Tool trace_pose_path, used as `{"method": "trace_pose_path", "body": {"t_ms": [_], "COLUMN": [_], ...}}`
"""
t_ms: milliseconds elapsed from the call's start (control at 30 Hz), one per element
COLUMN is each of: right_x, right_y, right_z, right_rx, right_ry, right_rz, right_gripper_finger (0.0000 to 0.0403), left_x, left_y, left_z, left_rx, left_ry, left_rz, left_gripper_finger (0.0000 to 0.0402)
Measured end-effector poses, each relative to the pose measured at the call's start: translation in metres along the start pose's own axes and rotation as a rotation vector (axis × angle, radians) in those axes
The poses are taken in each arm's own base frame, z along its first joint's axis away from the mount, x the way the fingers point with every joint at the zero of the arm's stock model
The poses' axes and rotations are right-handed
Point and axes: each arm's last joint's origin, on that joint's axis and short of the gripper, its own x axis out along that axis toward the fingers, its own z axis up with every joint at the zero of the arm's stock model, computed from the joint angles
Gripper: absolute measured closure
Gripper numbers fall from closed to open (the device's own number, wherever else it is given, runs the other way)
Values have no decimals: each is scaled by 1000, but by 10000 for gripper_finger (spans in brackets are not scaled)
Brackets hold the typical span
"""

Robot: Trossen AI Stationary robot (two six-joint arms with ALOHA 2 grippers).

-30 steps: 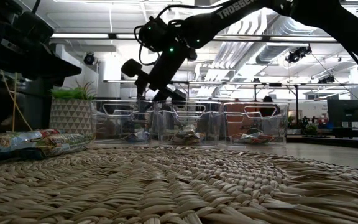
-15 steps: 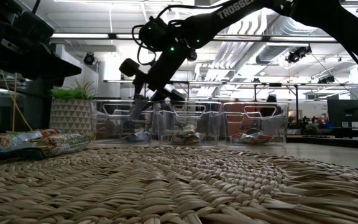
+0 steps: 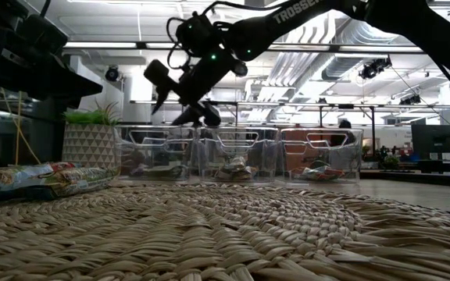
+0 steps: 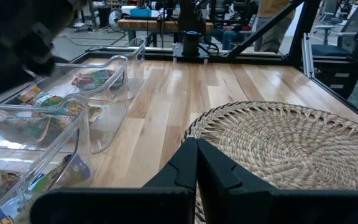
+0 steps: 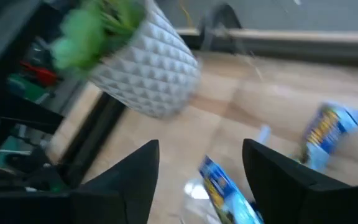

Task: Pick and place Granola Bars by type
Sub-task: Put the red granola bar into the right transparent bin

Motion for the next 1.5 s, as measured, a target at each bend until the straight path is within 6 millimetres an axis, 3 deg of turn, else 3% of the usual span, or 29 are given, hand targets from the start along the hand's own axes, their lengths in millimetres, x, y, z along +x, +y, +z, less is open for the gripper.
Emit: {"method": "trace_pose_path", "body": {"t_ms": [400, 800, 1133, 1500], "right_x": [-11, -67, -128, -197], "right_y": [29, 70, 115, 153], "right_z": [20, 36, 18, -35], "right_rx": [-100, -292, -356, -490], "right_ry": [-154, -223, -133, 75], "right_rz": [302, 424, 626, 720], "right_gripper_finger": [182, 182, 182, 183], "left_x": [0, 0, 0, 0], "left_y": [0, 0, 0, 0], "left_z": [0, 0, 0, 0], "left_rx": [0, 0, 0, 0], "left_ry": [0, 0, 0, 0], "left_rz": [0, 0, -1, -1], "left_gripper_finger": [400, 400, 400, 400]}}
